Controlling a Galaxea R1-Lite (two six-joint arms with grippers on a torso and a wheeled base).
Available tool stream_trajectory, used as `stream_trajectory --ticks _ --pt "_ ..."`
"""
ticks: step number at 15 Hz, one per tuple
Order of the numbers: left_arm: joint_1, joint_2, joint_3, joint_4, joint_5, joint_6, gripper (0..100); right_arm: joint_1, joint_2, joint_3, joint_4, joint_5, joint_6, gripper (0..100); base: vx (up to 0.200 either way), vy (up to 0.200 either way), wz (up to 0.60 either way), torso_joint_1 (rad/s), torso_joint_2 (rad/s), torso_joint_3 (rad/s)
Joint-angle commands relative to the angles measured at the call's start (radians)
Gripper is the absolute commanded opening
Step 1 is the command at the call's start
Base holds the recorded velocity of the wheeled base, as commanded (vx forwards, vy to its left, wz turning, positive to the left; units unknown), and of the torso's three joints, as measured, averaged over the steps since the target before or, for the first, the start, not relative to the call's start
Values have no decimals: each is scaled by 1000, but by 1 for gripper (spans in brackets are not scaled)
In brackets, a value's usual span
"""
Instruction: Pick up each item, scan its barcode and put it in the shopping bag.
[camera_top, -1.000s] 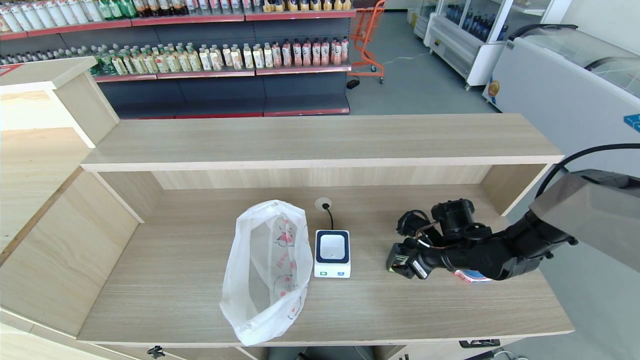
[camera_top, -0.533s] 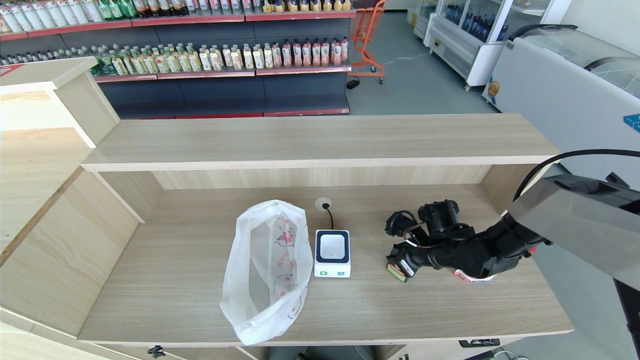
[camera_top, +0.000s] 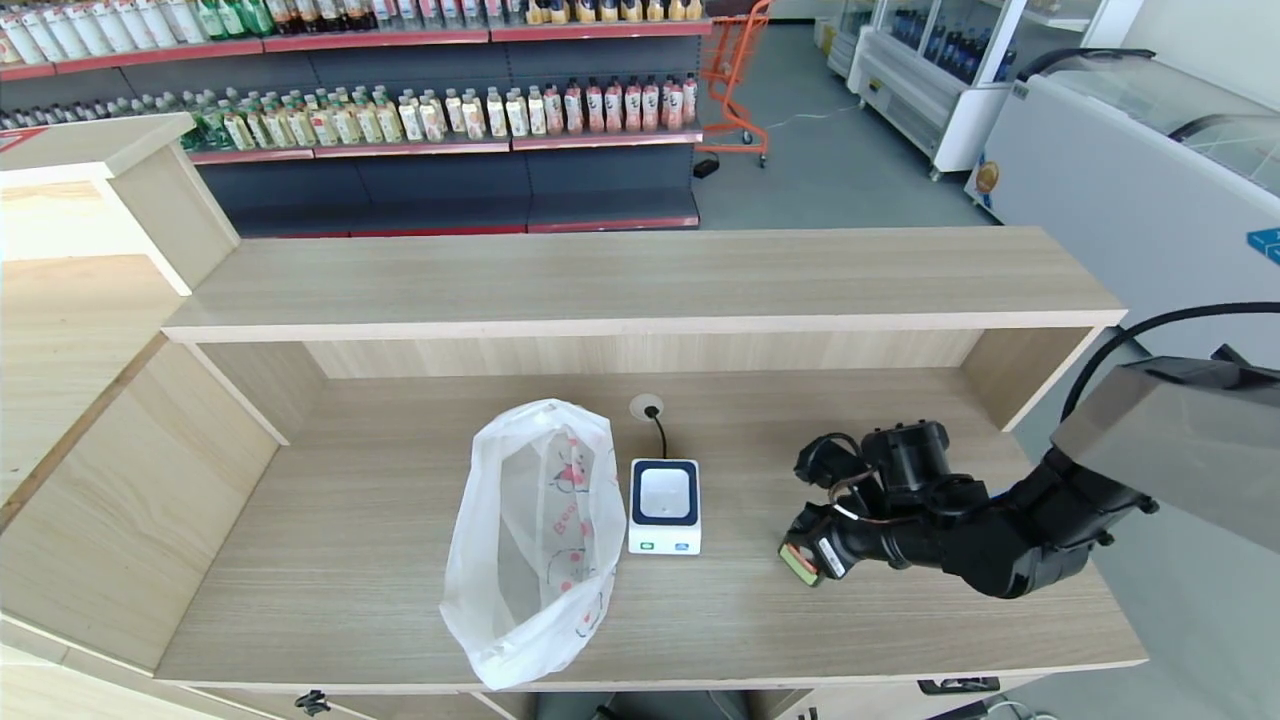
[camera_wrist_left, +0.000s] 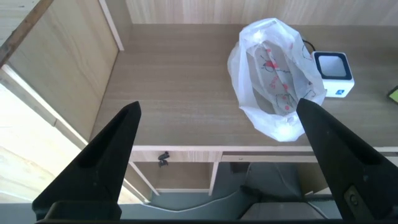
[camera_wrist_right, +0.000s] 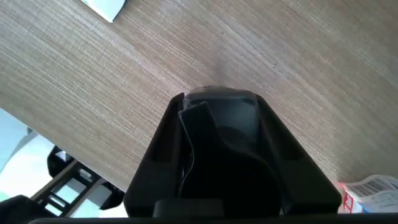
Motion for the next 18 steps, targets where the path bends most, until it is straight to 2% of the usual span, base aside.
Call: stream_trajectory --ticks 1,2,4,5,7,8,9,10,11,12,13,14,15,17,18 --pt "0 2 0 0 0 0 100 -7 -159 89 -36 -1 95 0 0 0 0 0 0 0" --pt "0 2 0 0 0 0 100 -12 -228 103 -37 -7 143 0 0 0 0 0 0 0" --pt "0 2 0 0 0 0 100 -72 -430 169 -42 -18 129 0 0 0 0 0 0 0" --pt "0 2 0 0 0 0 100 -102 -544 221 -40 -32 49 0 0 0 0 0 0 0" --pt "0 2 0 0 0 0 100 -165 -739 334 -42 -32 -199 0 0 0 0 0 0 0" --pt "0 2 0 0 0 0 100 -170 -777 353 -42 -29 -256 0 0 0 0 0 0 0" --pt "0 2 0 0 0 0 100 -168 -861 373 -40 -13 -414 0 0 0 0 0 0 0" --pt "0 2 0 0 0 0 100 -167 -878 374 -40 13 -469 0 0 0 0 0 0 0" --pt "0 2 0 0 0 0 100 -167 -893 374 -43 102 -617 0 0 0 0 0 0 0" --pt "0 2 0 0 0 0 100 -167 -901 380 -40 329 -886 0 0 0 0 0 0 0" --pt "0 2 0 0 0 0 100 -167 -895 382 -34 427 -1021 0 0 0 0 0 0 0" --pt "0 2 0 0 0 0 100 -154 -870 388 -5 574 -1322 0 0 0 0 0 0 0" --pt "0 2 0 0 0 0 100 -99 -815 388 108 674 -1578 0 0 0 0 0 0 0" --pt "0 2 0 0 0 0 100 -42 -731 382 237 703 -1856 0 0 0 0 0 0 0" --pt "0 2 0 0 0 0 100 -13 -689 380 242 703 -1942 0 0 0 0 0 0 0"
